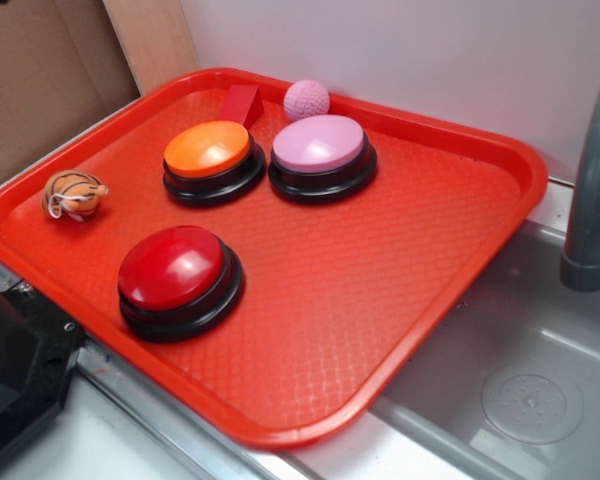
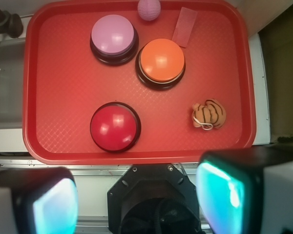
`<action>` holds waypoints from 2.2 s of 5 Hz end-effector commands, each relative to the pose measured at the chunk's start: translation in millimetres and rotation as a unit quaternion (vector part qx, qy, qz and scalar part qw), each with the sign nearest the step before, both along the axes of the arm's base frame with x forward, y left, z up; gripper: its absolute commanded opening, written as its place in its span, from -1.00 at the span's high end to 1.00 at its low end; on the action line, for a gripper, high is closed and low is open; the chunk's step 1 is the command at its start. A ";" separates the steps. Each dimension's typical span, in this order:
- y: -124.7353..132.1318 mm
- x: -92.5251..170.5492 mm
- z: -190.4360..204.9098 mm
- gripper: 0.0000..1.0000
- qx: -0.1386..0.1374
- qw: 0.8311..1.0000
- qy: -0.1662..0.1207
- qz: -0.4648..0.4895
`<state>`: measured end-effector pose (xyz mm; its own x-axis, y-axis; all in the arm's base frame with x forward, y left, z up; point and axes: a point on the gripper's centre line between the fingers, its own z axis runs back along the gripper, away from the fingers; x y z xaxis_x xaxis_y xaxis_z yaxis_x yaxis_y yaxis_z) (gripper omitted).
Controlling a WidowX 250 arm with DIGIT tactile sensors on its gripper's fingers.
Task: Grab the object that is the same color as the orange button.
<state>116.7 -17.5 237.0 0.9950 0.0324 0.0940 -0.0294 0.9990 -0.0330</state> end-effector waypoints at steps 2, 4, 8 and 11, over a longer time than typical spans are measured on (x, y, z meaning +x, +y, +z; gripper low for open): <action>10.3 4.5 -8.6 -1.00 -0.029 0.991 -0.041 0.123; 58.5 19.9 -38.5 -1.00 -0.081 0.925 -0.068 0.365; 128.3 34.3 -138.4 -1.00 0.020 0.817 -0.068 0.573; 130.1 36.3 -199.4 -1.00 0.013 0.810 -0.058 0.583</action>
<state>158.9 106.8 31.2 0.2818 0.9426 0.1792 -0.9524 0.2974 -0.0668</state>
